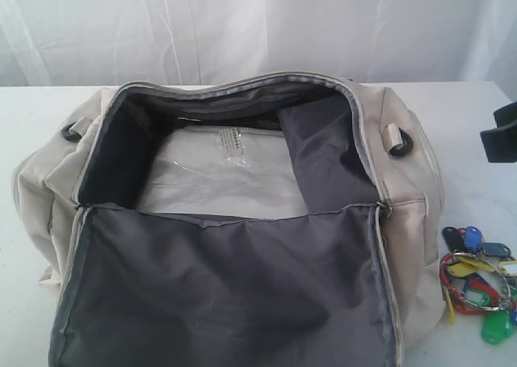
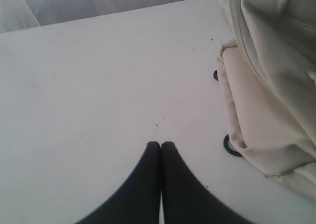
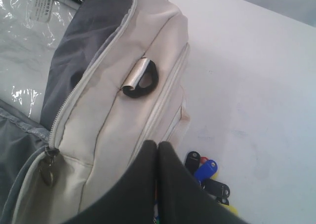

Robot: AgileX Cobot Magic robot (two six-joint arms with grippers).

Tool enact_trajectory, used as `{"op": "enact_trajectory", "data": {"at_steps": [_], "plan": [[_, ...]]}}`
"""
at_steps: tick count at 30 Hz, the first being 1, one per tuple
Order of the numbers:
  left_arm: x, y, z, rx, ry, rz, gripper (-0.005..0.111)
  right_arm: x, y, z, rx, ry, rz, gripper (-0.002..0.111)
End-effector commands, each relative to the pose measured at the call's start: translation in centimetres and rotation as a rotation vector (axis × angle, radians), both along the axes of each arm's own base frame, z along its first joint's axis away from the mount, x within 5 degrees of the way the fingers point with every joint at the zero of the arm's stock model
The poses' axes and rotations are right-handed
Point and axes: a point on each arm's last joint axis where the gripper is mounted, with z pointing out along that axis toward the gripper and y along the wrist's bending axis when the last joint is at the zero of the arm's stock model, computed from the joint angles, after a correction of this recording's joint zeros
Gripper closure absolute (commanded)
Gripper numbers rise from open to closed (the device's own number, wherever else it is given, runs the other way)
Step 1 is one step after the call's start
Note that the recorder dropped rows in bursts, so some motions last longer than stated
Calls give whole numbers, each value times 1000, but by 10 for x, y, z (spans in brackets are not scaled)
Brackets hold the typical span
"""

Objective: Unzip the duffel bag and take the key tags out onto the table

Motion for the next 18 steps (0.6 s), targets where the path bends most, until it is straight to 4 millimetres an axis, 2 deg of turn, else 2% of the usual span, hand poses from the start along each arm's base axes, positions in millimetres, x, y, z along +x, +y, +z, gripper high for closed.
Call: {"op": "enact_trajectory", "data": {"at_steps": [1, 8, 18], "plan": [[-2, -3, -9, -162, 85, 17, 107, -2, 0, 0, -2, -6, 7, 108], [-2, -3, -9, -224, 85, 38, 107, -2, 0, 0, -1, -9, 7, 108], [-2, -3, -8, -225, 69, 40, 107, -2, 0, 0, -1, -8, 7, 108]]}}
